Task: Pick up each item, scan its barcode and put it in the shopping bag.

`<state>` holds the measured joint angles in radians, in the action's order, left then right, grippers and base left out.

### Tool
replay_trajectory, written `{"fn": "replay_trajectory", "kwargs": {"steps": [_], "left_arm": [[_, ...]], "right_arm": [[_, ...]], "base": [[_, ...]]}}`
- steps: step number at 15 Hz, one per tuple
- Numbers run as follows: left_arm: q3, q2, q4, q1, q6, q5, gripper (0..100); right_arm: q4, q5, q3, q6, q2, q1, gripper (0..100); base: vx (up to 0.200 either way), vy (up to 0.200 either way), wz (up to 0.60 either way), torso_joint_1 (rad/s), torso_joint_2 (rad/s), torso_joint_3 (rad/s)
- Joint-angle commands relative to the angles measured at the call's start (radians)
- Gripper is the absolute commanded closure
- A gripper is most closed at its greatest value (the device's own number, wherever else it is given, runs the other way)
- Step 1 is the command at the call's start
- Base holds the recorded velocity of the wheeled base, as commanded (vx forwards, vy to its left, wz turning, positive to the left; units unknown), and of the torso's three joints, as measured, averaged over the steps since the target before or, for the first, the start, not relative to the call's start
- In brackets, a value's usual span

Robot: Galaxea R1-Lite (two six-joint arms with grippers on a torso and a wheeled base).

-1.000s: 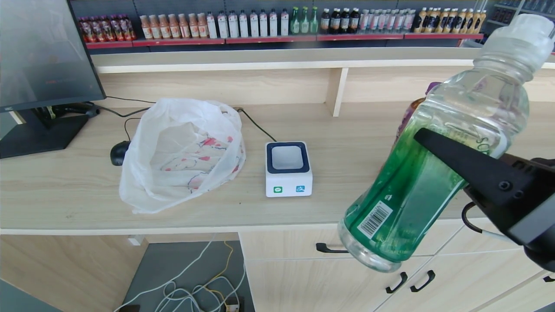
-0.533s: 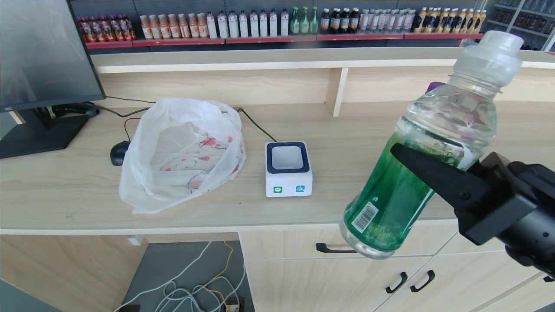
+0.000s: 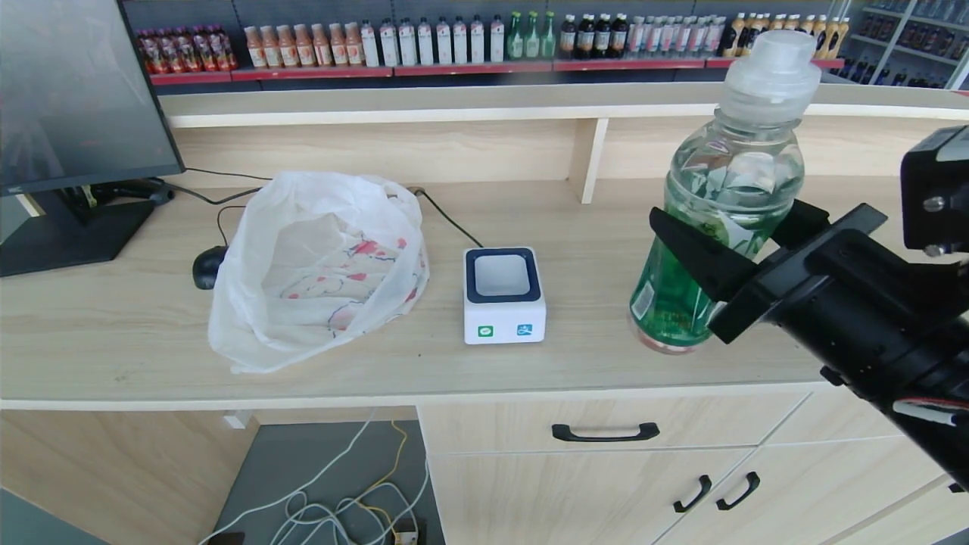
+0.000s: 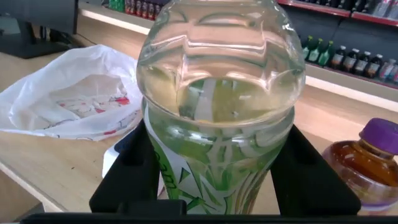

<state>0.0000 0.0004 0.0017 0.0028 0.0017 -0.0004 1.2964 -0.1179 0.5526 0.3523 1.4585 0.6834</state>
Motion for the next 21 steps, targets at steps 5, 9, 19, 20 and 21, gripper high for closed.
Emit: {"fn": "replay_trajectory", "kwargs": {"steps": [5,9,19,20,21], "left_arm": [[0.000,0.000,0.000,0.000,0.000,-0.001,0],[0.000,0.000,0.000,0.000,-0.003,0.000,0],[0.000,0.000,0.000,0.000,-0.003,0.000,0],[0.000,0.000,0.000,0.000,-0.002,0.000,0],[0.000,0.000,0.000,0.000,-0.002,0.000,0]], "right_arm": [[0.001,-0.128,0.009,0.036,0.014,0.016,100],[0.003,-0.154,0.004,0.039,0.025,0.025,100],[0.017,-0.154,-0.006,0.040,0.045,0.025,100],[0.017,-0.154,-0.005,0.046,0.049,0.027,100],[0.017,-0.154,0.000,0.056,0.049,0.027,100]], "base": [[0.000,0.000,0.00,0.000,0.00,0.000],[0.000,0.100,0.00,0.000,0.00,0.001],[0.000,0.200,0.00,0.004,0.00,0.000],[0.000,0.200,0.00,0.002,0.01,0.002],[0.000,0.000,0.00,0.000,0.00,0.000]]}}
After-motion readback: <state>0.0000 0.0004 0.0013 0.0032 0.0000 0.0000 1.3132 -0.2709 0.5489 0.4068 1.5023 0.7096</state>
